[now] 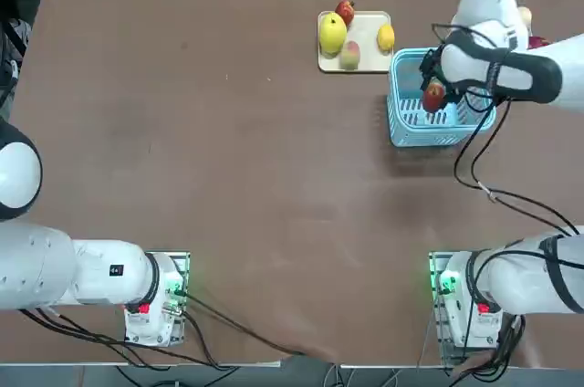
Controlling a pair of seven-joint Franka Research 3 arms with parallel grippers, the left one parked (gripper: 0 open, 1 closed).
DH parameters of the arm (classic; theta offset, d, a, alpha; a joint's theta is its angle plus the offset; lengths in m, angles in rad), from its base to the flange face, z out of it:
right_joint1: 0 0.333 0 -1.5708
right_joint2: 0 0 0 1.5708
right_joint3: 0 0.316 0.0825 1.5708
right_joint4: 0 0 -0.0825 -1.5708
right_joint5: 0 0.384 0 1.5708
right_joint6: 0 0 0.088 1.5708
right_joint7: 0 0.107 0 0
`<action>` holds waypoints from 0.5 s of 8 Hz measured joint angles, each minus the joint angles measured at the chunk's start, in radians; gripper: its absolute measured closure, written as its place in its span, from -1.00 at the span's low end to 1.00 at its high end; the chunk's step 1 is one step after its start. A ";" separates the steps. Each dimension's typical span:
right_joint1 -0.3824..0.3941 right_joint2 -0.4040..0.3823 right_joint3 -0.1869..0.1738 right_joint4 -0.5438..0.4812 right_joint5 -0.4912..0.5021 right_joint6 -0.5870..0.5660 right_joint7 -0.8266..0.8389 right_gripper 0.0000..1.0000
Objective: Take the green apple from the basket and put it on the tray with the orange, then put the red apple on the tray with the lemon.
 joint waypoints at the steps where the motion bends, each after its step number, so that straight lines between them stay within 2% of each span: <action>1: -0.008 -0.025 0.000 0.063 -0.001 -0.115 -0.005 -0.73; 3: -0.011 -0.047 0.000 0.221 -0.001 -0.290 -0.011 -0.73; 4: -0.011 -0.043 0.000 0.280 -0.001 -0.309 -0.019 -0.73</action>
